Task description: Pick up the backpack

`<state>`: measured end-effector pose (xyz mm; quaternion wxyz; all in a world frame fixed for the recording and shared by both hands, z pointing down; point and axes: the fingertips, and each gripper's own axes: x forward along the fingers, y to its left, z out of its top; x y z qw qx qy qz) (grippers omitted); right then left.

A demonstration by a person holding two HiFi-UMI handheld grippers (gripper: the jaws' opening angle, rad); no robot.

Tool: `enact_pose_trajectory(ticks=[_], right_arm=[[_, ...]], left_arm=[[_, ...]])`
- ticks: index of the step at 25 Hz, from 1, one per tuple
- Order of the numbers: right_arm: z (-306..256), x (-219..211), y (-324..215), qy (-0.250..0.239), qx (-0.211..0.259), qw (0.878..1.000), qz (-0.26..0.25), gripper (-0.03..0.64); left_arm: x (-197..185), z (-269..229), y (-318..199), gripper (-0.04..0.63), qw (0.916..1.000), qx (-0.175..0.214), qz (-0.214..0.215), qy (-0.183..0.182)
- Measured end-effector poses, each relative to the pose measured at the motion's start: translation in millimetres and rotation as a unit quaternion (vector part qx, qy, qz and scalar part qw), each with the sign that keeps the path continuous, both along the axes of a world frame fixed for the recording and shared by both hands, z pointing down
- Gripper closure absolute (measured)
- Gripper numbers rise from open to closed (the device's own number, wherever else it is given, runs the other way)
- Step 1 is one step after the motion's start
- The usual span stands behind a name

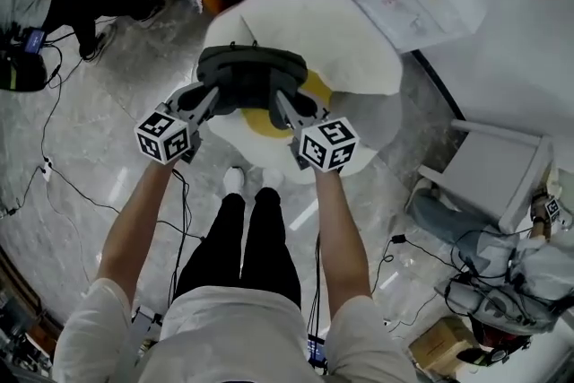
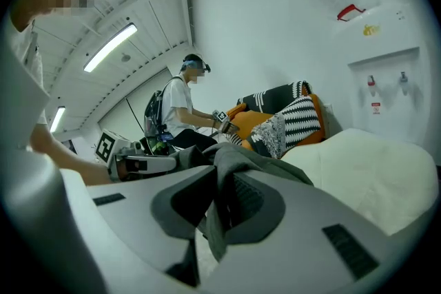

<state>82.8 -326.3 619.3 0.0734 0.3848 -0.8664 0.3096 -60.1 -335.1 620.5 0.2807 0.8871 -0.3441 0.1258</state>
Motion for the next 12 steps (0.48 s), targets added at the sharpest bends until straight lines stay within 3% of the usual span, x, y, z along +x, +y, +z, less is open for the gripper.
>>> enact_pose_trajectory(ticks=[12], right_arm=[[-78.5,-18.3,27.8,-0.017,0.036,0.999,-0.008,0.574]], left_arm=[[-16.9,-80.2,27.0,0.560,0.9988,0.049,-0.001,0.003]])
